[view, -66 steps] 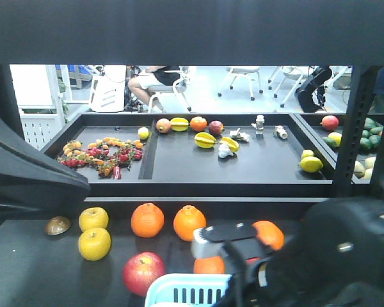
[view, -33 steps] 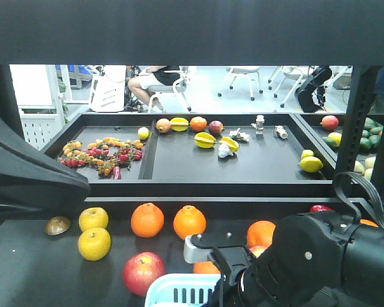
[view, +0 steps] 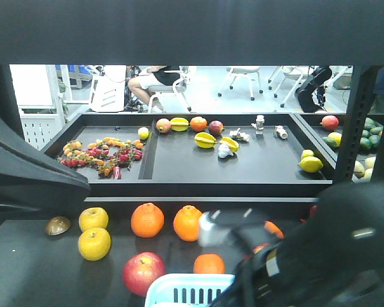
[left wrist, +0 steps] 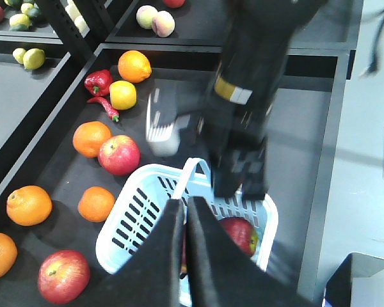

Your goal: Pick three apples into basket with both arms

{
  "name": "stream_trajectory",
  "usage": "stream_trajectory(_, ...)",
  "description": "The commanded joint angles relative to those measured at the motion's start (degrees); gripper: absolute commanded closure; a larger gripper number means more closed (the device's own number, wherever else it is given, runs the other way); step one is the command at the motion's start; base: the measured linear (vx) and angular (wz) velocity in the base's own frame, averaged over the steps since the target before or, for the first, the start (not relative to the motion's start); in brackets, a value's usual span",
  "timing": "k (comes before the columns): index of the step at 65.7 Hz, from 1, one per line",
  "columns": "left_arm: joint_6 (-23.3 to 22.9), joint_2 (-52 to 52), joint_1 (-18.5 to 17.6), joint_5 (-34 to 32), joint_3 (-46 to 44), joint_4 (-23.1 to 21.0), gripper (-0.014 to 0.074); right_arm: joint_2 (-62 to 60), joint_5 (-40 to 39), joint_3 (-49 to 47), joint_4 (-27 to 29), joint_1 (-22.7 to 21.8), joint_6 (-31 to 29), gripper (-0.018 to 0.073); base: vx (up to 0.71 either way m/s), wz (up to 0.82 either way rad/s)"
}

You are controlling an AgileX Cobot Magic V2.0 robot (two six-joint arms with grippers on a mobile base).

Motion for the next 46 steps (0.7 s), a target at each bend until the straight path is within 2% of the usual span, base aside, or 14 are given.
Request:
stream_trajectory(1, -0.58, -0.95, -0.47, -1.92, -1.56, -1.81, 0.0604, -5.67, 2.22, -2.34, -8.59, -0.34, 5.03, 0.0568, 0.0, 0.0)
stream_trajectory(7, -0.58, -0.95, -0.47, -1.92, -1.56, -1.81, 0.0604, -8.19, 8.36, -2.34, -18.93, -2.69, 10.67, 0.0566, 0.0, 0.0)
stream_trajectory(12, -0.58, -0.95, -0.47, -1.92, -1.56, -1.81, 0.0604, -10.06, 12.33, -2.34, -23.86, -6.15, 10.44, 0.0566, 0.0, 0.0)
stream_trajectory(22, -0.58, -0.95, -0.47, -1.92, -1.56, -1.81, 0.0604, -13.58, 11.52, -2.34, -20.72, -14.06, 4.76, 0.0566, 0.0, 0.0)
stream_trajectory(29, -0.58, -0.95, -0.47, -1.92, -1.56, -1.81, 0.0604, -14.12, 11.88, -2.34, -17.65, -17.31, 1.08, 0.0566, 0.0, 0.0)
stream_trajectory(36, -0.58, -0.95, -0.47, -1.92, -1.56, -1.81, 0.0604, -14.12, 11.36, -2.34, -16.67, -17.72, -1.21, 0.0566, 0.0, 0.0)
stream_trajectory(46, -0.58, -0.95, -0.47, -1.92, -1.56, -1.81, 0.0604, -14.12, 10.07, -2.34, -15.42, -17.72, -1.23, 0.0566, 0.0, 0.0)
